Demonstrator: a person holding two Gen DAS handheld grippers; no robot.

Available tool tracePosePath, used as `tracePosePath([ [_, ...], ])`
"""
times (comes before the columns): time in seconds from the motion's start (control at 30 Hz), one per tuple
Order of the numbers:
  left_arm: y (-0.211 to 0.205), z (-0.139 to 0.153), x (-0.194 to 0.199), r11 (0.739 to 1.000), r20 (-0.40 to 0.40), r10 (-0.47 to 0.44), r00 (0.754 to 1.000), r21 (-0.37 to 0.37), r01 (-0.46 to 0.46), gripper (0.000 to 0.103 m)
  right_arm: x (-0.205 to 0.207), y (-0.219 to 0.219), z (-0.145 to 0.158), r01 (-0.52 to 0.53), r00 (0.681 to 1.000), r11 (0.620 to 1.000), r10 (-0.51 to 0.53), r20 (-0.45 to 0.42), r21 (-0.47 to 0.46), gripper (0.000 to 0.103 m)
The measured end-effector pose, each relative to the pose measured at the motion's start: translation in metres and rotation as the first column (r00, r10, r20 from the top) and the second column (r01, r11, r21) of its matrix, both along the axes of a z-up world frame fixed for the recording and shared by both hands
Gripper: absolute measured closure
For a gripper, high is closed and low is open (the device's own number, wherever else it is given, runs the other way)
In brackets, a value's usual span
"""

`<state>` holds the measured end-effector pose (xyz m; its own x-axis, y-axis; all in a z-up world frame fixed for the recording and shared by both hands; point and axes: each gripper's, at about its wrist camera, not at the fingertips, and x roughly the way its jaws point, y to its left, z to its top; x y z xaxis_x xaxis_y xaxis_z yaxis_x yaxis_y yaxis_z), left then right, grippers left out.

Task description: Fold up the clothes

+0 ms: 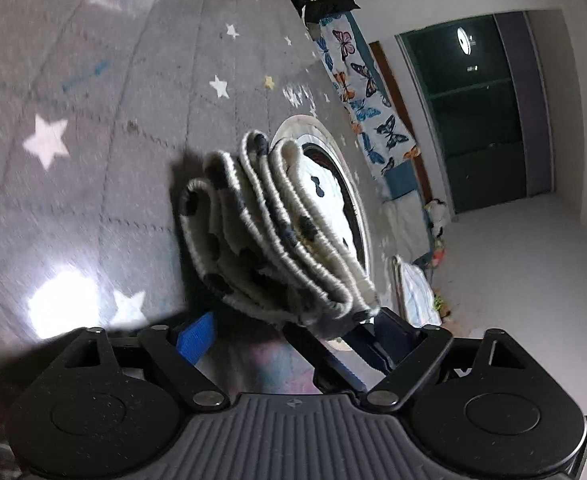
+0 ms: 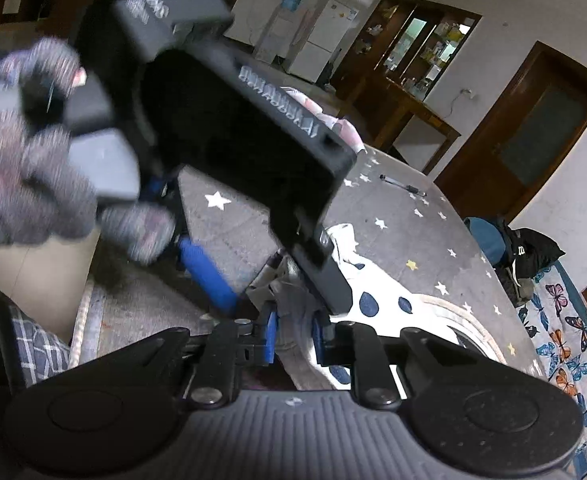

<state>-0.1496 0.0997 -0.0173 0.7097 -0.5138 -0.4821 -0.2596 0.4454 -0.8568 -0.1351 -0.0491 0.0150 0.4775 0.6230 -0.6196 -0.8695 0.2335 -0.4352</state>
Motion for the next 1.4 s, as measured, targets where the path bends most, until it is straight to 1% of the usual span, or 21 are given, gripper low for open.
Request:
tracePosePath([
  [0.17, 0.004, -0.001, 0.01, 1.0, 0.005, 0.026, 1.0, 0.0, -0.026, 0.014, -0.002, -0.005, 0.004, -0.001, 1.0, 1.0, 0.002, -0.013, 0.014, 0.088],
  [0.3, 0.007, -0.001, 0.016, 0.999, 0.011, 0.043, 0.999, 0.0, -0.043, 0.016, -0.005, -0.011, 0.009, -0.008, 1.0, 0.999, 0.009, -0.029, 0.036, 0.088],
  [0.4, 0.009, -0.005, 0.016, 0.999, 0.005, 0.052, 0.999, -0.007, -0.052, 0.025, -0.01, -0.013, 0.011, -0.028, 0.999, 0.999, 0.03, -0.044, 0.043, 0.088],
  [0.47, 0.011, -0.009, 0.014, 0.998, -0.004, 0.054, 0.999, -0.012, -0.054, 0.043, -0.013, -0.014, 0.011, -0.043, 0.998, 0.998, 0.045, -0.053, 0.046, 0.088],
  [0.5, 0.013, -0.012, 0.014, 0.998, -0.005, 0.053, 0.999, -0.015, -0.053, 0.046, -0.014, -0.014, 0.01, -0.048, 0.997, 0.998, 0.051, -0.061, 0.048, 0.088],
  [0.53, 0.014, -0.014, 0.013, 0.998, -0.006, 0.051, 0.999, -0.019, -0.051, 0.055, -0.014, -0.014, 0.01, -0.047, 0.996, 0.998, 0.051, -0.075, 0.052, 0.088],
  [0.57, 0.016, -0.016, 0.013, 0.999, -0.007, 0.05, 0.999, -0.021, -0.05, 0.062, -0.012, -0.013, 0.01, -0.046, 0.995, 0.998, 0.051, -0.091, 0.052, 0.087],
  [0.63, 0.021, -0.018, 0.014, 0.999, -0.005, 0.05, 0.999, -0.007, -0.05, 0.07, -0.007, -0.017, 0.009, -0.036, 0.991, 0.998, 0.044, -0.128, 0.06, 0.086],
  [0.73, 0.028, -0.018, 0.016, 0.998, -0.005, 0.042, 0.999, 0.045, -0.042, 0.072, 0.002, -0.03, 0.015, 0.001, 0.979, 0.996, 0.018, -0.202, 0.093, 0.086],
  [0.83, 0.033, -0.014, 0.018, 0.996, 0.008, 0.018, 1.0, 0.086, -0.018, 0.071, 0.019, -0.047, 0.023, 0.079, 0.963, 0.989, -0.043, -0.265, 0.125, 0.086],
  [0.93, 0.033, -0.012, 0.021, 0.995, 0.012, 0.009, 1.0, 0.095, -0.01, 0.068, 0.047, -0.067, 0.029, 0.219, 0.933, 0.963, -0.159, -0.322, 0.157, 0.086],
  [1.0, 0.031, -0.01, 0.021, 0.993, 0.019, -0.01, 1.0, 0.12, 0.008, 0.067, 0.066, -0.08, 0.03, 0.31, 0.903, 0.934, -0.231, -0.362, 0.178, 0.085],
  [1.07, 0.029, -0.008, 0.023, 0.989, 0.023, -0.031, 0.999, 0.146, 0.027, 0.067, 0.082, -0.09, 0.029, 0.378, 0.881, 0.906, -0.289, -0.375, 0.189, 0.083],
  [1.1, 0.028, -0.007, 0.024, 0.987, 0.025, -0.041, 0.999, 0.159, 0.036, 0.067, 0.089, -0.097, 0.026, 0.413, 0.864, 0.89, -0.316, -0.393, 0.193, 0.082],
  [1.17, 0.027, -0.006, 0.026, 0.983, 0.028, -0.053, 0.998, 0.179, 0.047, 0.067, 0.104, -0.109, 0.021, 0.48, 0.827, 0.854, -0.365, -0.427, 0.2, 0.076],
  [1.23, 0.026, -0.005, 0.028, 0.978, 0.031, -0.062, 0.998, 0.199, 0.055, 0.067, 0.121, -0.112, 0.015, 0.53, 0.799, 0.823, -0.403, -0.446, 0.205, 0.069],
  [1.3, 0.024, -0.003, 0.032, 0.973, 0.035, -0.073, 0.997, 0.223, 0.063, 0.067, 0.134, -0.12, 0.01, 0.573, 0.768, 0.793, -0.429, -0.476, 0.209, 0.068],
  [1.33, 0.023, -0.003, 0.033, 0.971, 0.036, -0.076, 0.996, 0.23, 0.066, 0.067, 0.142, -0.121, 0.006, 0.597, 0.747, 0.776, -0.445, -0.495, 0.204, 0.066],
  [1.4, 0.023, -0.004, 0.034, 0.968, 0.041, -0.086, 0.995, 0.239, 0.074, 0.067, 0.156, -0.125, -0.003, 0.642, 0.705, 0.742, -0.472, -0.53, 0.193, 0.066],
])
